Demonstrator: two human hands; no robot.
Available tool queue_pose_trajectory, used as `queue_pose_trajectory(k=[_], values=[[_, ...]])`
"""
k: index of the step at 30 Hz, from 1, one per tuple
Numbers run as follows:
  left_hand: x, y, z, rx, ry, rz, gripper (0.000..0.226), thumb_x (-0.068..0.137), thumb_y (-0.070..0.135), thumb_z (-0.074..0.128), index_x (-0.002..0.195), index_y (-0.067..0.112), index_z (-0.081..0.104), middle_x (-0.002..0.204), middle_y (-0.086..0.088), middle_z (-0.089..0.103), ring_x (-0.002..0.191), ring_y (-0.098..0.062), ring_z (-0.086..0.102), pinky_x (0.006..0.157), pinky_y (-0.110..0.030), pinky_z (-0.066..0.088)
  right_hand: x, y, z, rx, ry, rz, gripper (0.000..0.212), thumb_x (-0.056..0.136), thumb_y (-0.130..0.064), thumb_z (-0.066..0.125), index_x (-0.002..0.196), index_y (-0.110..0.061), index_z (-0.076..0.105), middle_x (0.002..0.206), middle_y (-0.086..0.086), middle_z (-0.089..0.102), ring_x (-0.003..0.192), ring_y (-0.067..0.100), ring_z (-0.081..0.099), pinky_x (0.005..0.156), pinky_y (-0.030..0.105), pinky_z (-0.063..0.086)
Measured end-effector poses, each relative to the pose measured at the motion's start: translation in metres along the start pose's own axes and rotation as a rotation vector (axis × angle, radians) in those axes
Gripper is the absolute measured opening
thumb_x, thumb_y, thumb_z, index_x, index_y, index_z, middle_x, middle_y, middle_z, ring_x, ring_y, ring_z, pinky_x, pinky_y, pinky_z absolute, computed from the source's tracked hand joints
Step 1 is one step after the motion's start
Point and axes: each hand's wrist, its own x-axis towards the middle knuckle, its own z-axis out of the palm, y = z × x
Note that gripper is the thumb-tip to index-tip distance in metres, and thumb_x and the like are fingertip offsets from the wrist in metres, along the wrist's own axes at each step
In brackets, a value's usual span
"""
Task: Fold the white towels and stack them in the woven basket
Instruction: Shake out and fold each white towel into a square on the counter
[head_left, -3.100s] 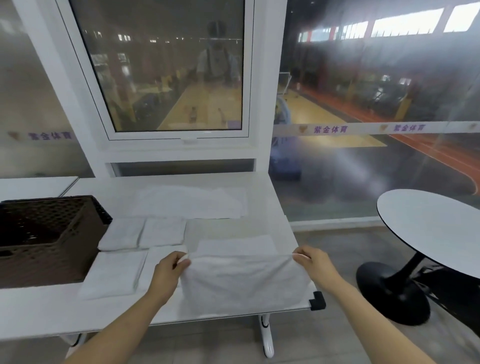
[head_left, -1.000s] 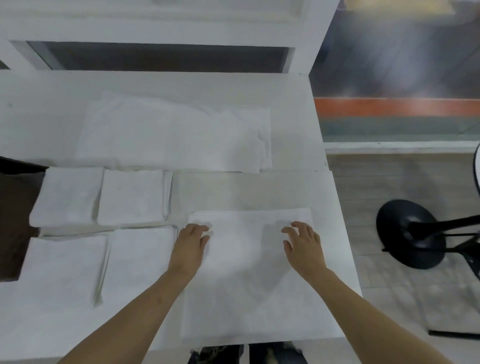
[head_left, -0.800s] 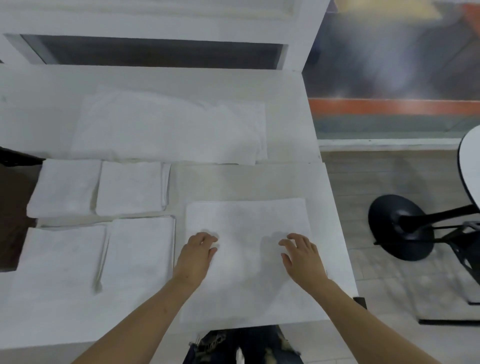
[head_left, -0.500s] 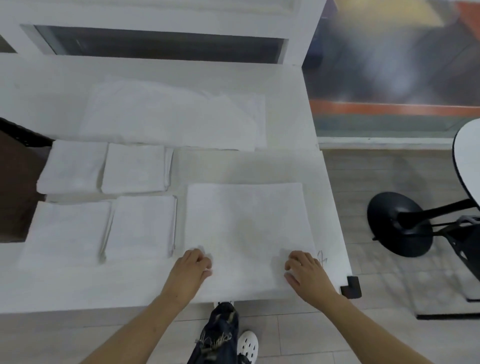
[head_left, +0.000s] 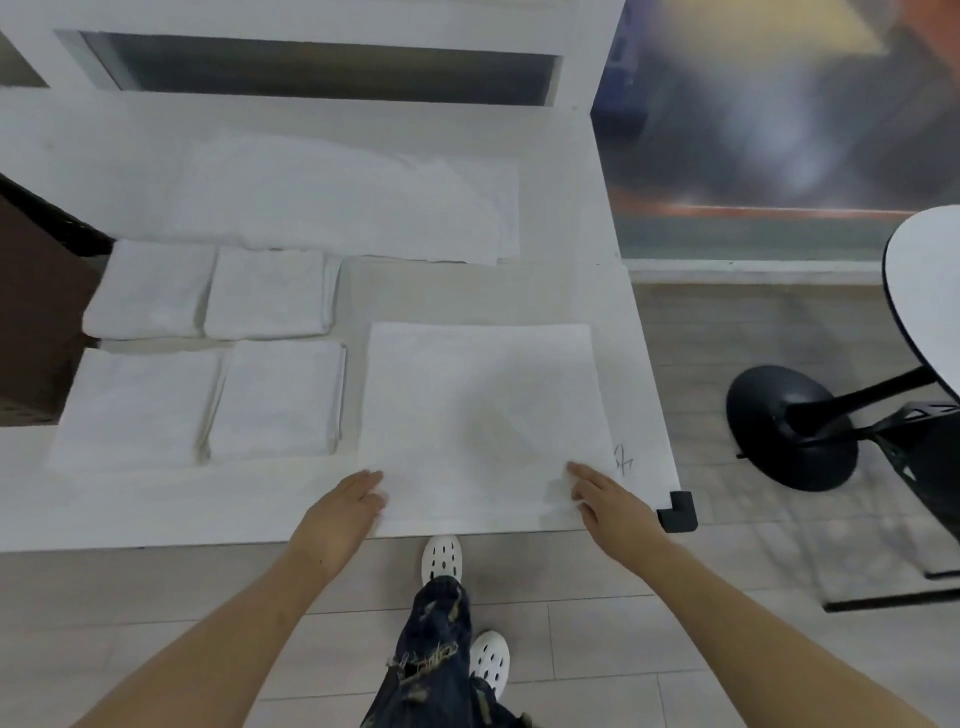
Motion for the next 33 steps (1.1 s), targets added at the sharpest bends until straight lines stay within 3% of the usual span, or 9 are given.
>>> queue_pose_trajectory(k=[2,4,6,8,12,20,29,33], values=[[0.003,0.007,-0.008,0.032,0.004,0.0,0.037,0.068,0.007,0.093,0.102,0.011,0.078,0.116,-0.009,0.074,0.105,-0.028,0.073,0.085,-0.039,0.059,-0.002,-0.003,-0.009,0.018,-0.005,0.029,0.02,0.102,-0.02,0.051,0.119,-0.019,0.062,0.147,-0.01,0.056,0.128,0.013,0.057,0.091,0.033,0.056],[0.004,0.017,-0.023,-0.039,-0.016,-0.052,0.019,0.087,0.009,0.076,0.106,0.011,0.072,0.103,-0.004,0.074,0.091,-0.025,0.072,0.076,-0.031,0.058,-0.006,-0.007,-0.024,0.015,-0.016,0.061,0.02,0.099,-0.022,0.052,0.117,-0.02,0.061,0.114,-0.003,0.07,0.096,0.02,0.067,0.078,0.036,0.056],[0.007,0.025,-0.039,-0.108,-0.032,-0.142,0.017,0.104,0.02,0.05,0.115,0.016,0.063,0.096,0.003,0.068,0.078,-0.017,0.063,0.065,-0.03,0.045,-0.01,-0.011,-0.043,0.009,-0.024,0.114,0.006,0.099,-0.025,0.051,0.103,-0.025,0.055,0.083,-0.005,0.069,0.069,0.019,0.064,0.062,0.033,0.052],[0.012,0.025,-0.049,-0.153,-0.012,-0.197,0.025,0.108,0.027,0.039,0.122,0.02,0.058,0.102,0.006,0.066,0.077,-0.015,0.063,0.065,-0.032,0.049,-0.011,-0.015,-0.06,-0.007,-0.018,0.15,0.005,0.1,-0.026,0.051,0.097,-0.027,0.048,0.065,-0.006,0.059,0.056,0.016,0.057,0.051,0.029,0.041],[0.036,0.02,-0.073,-0.253,0.11,-0.179,0.028,0.109,0.025,0.04,0.128,0.019,0.059,0.116,0.002,0.064,0.088,-0.023,0.068,0.075,-0.036,0.056,0.004,-0.022,-0.092,-0.022,0.022,0.235,0.004,0.099,-0.028,0.049,0.096,-0.028,0.045,0.067,-0.006,0.059,0.059,0.019,0.057,0.054,0.031,0.04],[0.119,0.0,-0.12,-0.299,0.267,-0.204,0.022,0.106,0.027,0.05,0.116,0.013,0.064,0.108,-0.007,0.067,0.094,-0.029,0.068,0.083,-0.04,0.054,0.073,-0.02,-0.146,-0.034,0.143,0.264,0.002,0.094,-0.028,0.049,0.094,-0.027,0.048,0.07,-0.005,0.061,0.063,0.023,0.057,0.054,0.031,0.043],[0.197,-0.022,-0.117,-0.299,0.198,-0.221,0.025,0.107,0.025,0.047,0.113,0.01,0.065,0.104,-0.007,0.065,0.091,-0.028,0.066,0.08,-0.041,0.053,0.15,0.0,-0.16,-0.115,0.109,0.308,0.004,0.093,-0.03,0.049,0.093,-0.026,0.049,0.068,-0.005,0.058,0.062,0.022,0.056,0.052,0.028,0.035],[0.219,-0.035,-0.105,-0.308,0.157,-0.268,0.026,0.107,0.028,0.045,0.116,0.015,0.065,0.105,-0.005,0.064,0.094,-0.027,0.066,0.082,-0.044,0.055,0.172,0.012,-0.138,-0.184,0.172,0.252,0.009,0.094,-0.026,0.054,0.101,-0.02,0.056,0.085,-0.005,0.059,0.085,0.026,0.06,0.073,0.036,0.04]])
